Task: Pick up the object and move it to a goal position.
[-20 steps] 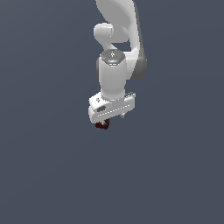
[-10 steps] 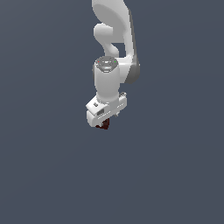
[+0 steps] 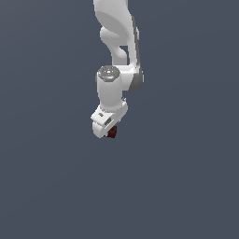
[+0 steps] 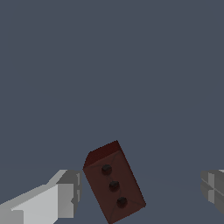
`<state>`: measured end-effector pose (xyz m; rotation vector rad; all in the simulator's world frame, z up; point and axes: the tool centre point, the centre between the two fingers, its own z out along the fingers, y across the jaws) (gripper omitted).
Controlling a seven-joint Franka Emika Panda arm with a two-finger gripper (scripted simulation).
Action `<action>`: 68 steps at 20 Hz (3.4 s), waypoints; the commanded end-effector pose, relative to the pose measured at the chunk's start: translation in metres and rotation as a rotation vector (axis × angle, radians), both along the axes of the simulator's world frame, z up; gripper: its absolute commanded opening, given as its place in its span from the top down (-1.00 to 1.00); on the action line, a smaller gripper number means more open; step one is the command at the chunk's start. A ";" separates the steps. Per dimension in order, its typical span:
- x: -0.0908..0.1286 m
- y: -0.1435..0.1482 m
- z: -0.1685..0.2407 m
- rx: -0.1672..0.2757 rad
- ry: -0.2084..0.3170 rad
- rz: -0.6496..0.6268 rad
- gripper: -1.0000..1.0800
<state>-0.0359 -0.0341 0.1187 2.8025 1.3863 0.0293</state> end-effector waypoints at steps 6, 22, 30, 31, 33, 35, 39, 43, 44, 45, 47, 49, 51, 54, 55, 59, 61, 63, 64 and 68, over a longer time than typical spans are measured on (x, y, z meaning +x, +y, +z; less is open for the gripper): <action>-0.016 -0.011 -0.018 -0.003 0.011 0.187 -0.92; -0.037 -0.024 -0.041 -0.001 0.024 0.429 -0.92; -0.038 -0.024 -0.044 0.000 0.024 0.435 -0.92; -0.038 -0.024 -0.047 0.000 0.024 0.436 -0.92; -0.039 -0.024 -0.053 0.000 0.024 0.436 -0.92; -0.039 -0.024 -0.062 0.000 0.024 0.437 -0.92; -0.039 -0.024 -0.081 0.000 0.024 0.439 -0.92; -0.039 -0.024 -0.091 0.000 0.024 0.440 -0.92; -0.039 -0.024 -0.091 0.000 0.024 0.440 -0.92; -0.039 -0.024 -0.092 0.000 0.024 0.440 -0.92; -0.039 -0.024 -0.092 0.000 0.024 0.440 1.00; -0.039 -0.024 -0.092 0.000 0.024 0.440 1.00; -0.039 -0.024 -0.092 0.000 0.024 0.440 1.00; -0.039 -0.024 -0.092 0.000 0.024 0.440 1.00; -0.039 -0.024 -0.092 0.000 0.024 0.440 1.00; -0.038 -0.023 -0.088 -0.001 0.023 0.440 1.00; -0.037 -0.021 -0.084 -0.001 0.023 0.440 1.00; -0.036 -0.017 -0.077 -0.001 0.023 0.440 1.00; -0.035 -0.015 -0.073 -0.001 0.023 0.440 1.00; -0.031 -0.003 -0.050 -0.001 0.024 0.441 1.00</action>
